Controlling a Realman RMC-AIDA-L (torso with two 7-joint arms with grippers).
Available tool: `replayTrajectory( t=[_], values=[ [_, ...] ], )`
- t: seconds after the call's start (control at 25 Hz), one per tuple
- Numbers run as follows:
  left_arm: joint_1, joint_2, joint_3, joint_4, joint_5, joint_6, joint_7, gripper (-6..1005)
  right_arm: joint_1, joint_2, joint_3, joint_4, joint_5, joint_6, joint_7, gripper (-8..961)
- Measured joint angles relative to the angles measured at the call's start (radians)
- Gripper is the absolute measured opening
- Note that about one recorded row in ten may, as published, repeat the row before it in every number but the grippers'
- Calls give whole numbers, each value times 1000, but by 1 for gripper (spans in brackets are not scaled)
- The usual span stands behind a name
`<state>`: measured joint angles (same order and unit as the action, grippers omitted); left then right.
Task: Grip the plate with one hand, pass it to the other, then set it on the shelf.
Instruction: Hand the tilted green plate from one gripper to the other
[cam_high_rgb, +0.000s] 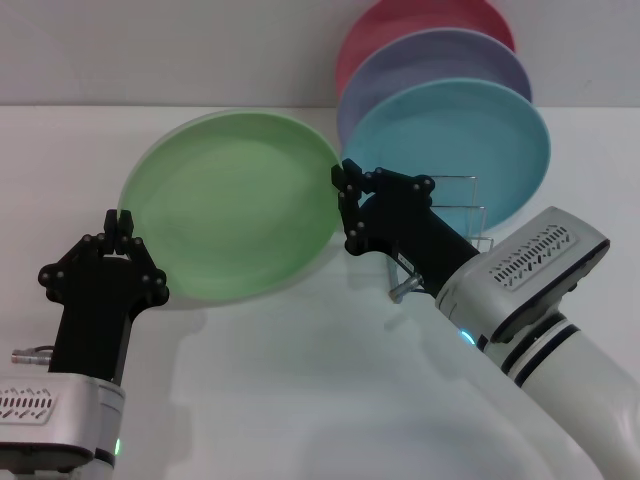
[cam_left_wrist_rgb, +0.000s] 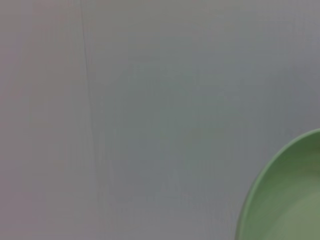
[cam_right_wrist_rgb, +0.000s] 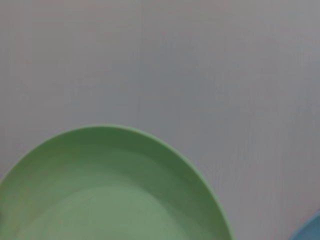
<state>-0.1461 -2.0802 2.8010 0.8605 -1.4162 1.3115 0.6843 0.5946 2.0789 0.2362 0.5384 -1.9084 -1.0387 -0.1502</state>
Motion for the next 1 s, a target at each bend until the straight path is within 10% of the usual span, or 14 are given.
replayTrajectory(
  t=[1.0],
  values=[
    [6,0,2,0,2,0,7,132,2,1,2,0,0,3,1,62]
  ],
)
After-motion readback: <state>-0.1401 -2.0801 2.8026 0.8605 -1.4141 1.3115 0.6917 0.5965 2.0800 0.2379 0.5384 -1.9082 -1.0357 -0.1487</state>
